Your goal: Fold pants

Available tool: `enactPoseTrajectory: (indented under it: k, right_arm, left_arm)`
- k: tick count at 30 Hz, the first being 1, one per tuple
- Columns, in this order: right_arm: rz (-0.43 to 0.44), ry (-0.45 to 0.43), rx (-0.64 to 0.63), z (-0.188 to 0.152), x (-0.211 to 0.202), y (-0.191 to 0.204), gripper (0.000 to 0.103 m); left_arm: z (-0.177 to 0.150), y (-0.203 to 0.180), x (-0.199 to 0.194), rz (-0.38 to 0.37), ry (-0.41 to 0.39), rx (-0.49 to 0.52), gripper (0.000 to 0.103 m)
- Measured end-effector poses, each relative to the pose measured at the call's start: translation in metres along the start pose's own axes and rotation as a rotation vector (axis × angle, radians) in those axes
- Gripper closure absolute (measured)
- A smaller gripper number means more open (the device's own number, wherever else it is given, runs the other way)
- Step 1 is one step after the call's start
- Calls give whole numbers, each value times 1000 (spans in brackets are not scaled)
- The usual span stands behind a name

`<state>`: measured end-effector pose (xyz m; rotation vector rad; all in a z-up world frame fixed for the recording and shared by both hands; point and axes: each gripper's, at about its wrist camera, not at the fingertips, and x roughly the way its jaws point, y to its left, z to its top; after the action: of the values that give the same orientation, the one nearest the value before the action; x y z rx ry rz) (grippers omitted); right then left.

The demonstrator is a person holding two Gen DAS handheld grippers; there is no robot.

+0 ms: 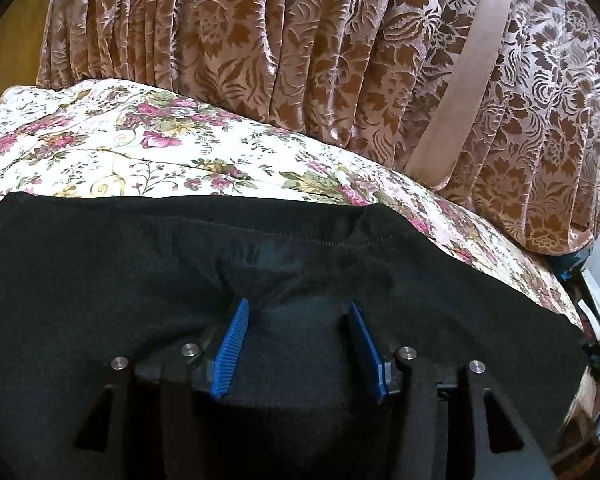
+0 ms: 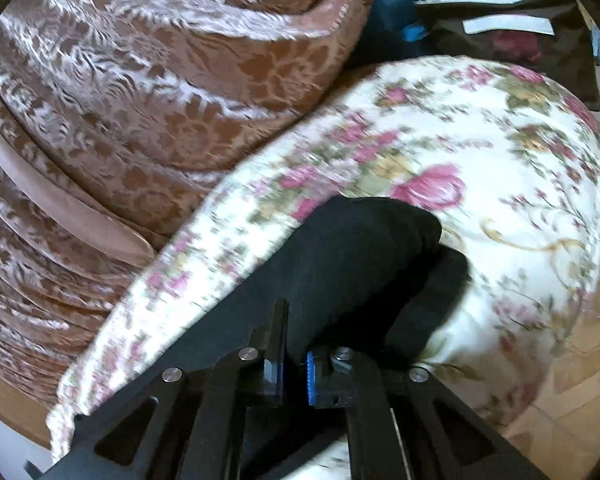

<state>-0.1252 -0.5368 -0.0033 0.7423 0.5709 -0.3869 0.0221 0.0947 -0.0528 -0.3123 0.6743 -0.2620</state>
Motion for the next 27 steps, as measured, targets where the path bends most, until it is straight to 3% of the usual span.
enactPoseTrajectory:
  k: [3, 12, 15, 16, 18, 20, 23, 24, 27]
  right_arm:
    - [-25, 50, 24, -5, 17, -19, 97]
    - [25, 8, 178, -4, 7, -47, 92]
    - [-58, -75, 234, -1, -13, -51, 89]
    - [-98, -119, 239, -1, -23, -47, 83]
    - [-249, -269, 176, -4, -54, -25, 77]
    - [-302, -387, 67, -10, -74, 6, 77]
    - [-188, -418, -133, -20, -76, 62, 77]
    - [-128, -379, -201, -25, -69, 82, 77]
    - [132, -146, -391, -53, -26, 157, 77]
  left_arm:
    - [-1, -1, 0, -3, -3, 7, 50]
    - [-2, -2, -1, 0, -5, 7, 49]
    - [3, -8, -1, 38, 39, 16, 46]
    - [7, -13, -2, 46, 64, 25, 40]
    - [13, -22, -6, 38, 87, 45, 38]
    - [20, -32, -11, 10, 81, 72, 34]
    - [31, -47, -5, 11, 95, 120, 33]
    - [33, -50, -2, 9, 100, 127, 33]
    - [43, -57, 16, 13, 121, 144, 33]
